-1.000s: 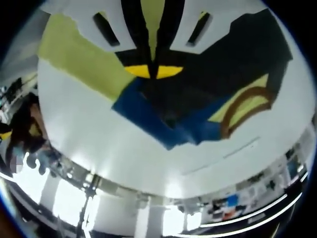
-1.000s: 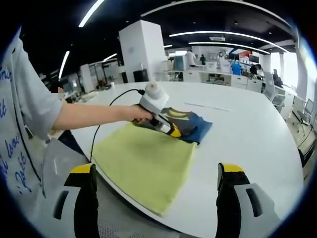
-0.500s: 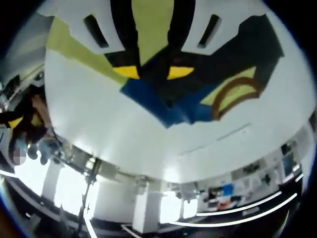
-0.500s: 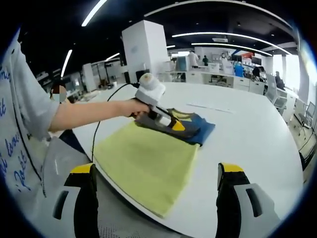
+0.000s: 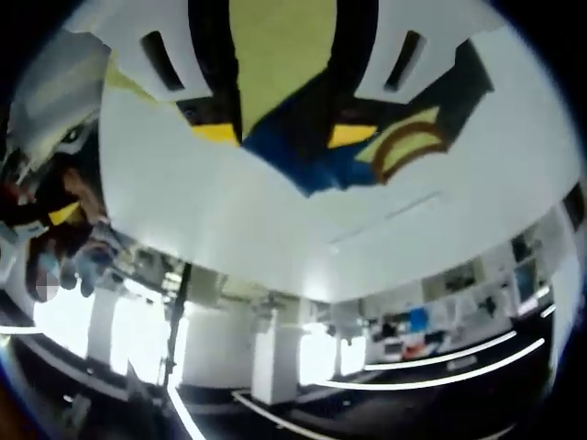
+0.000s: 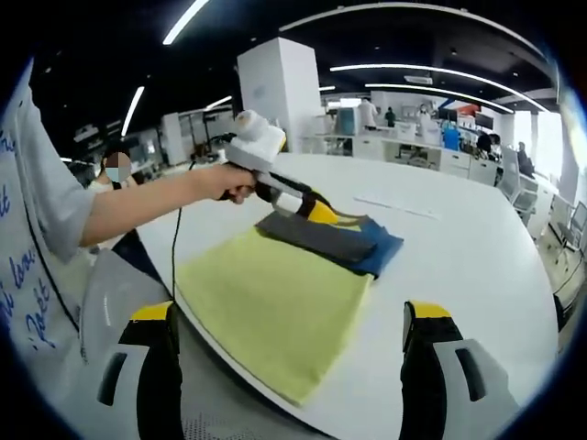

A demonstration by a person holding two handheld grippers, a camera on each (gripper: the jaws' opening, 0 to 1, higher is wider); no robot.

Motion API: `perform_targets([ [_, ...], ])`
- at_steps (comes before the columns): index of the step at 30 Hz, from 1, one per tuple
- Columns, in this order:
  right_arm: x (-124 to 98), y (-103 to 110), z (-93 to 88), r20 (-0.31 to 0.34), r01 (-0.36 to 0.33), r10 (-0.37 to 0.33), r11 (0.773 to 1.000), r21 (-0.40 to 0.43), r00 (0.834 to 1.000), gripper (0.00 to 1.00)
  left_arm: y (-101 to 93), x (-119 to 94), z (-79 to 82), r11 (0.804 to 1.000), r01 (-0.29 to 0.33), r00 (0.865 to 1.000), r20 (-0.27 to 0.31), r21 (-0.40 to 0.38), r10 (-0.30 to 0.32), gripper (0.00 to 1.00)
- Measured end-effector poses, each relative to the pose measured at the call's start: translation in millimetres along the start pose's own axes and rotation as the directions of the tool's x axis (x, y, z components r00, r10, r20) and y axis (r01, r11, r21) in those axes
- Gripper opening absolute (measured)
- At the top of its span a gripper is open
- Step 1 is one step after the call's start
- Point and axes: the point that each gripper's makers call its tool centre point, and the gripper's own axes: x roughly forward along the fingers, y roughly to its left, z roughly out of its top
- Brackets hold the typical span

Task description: Fold the garment on the visible template until the final outline fits inside the template.

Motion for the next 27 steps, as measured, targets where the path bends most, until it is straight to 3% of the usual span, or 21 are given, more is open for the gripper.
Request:
perform_targets([
  [3, -0.5, 0.3, 0.2, -0.001, -0.001, 0.001, 1.000, -0.006, 1.000, 1.00, -1.5, -5.9, 0.4, 1.000, -0.003, 1.000, 0.005, -0.007, 0.003, 0.46],
  [13, -6.0, -0.6, 1.7, 0.004, 0.005, -0.005, 1.000, -0.014, 1.000, 1.00, -8.9, -26.4, 0.5, 1.000, 0.004, 1.000, 0.009, -0.004, -0.004, 0.58],
  [27, -5.1, -3.2, 8.9, 0.008, 0.026, -0.026, 0.999, -0.021, 1.000, 1.00, -21.8, -68.4, 11.3, 0.999, 0.035, 0.998, 0.057, 0.026, -0.036, 0.66],
])
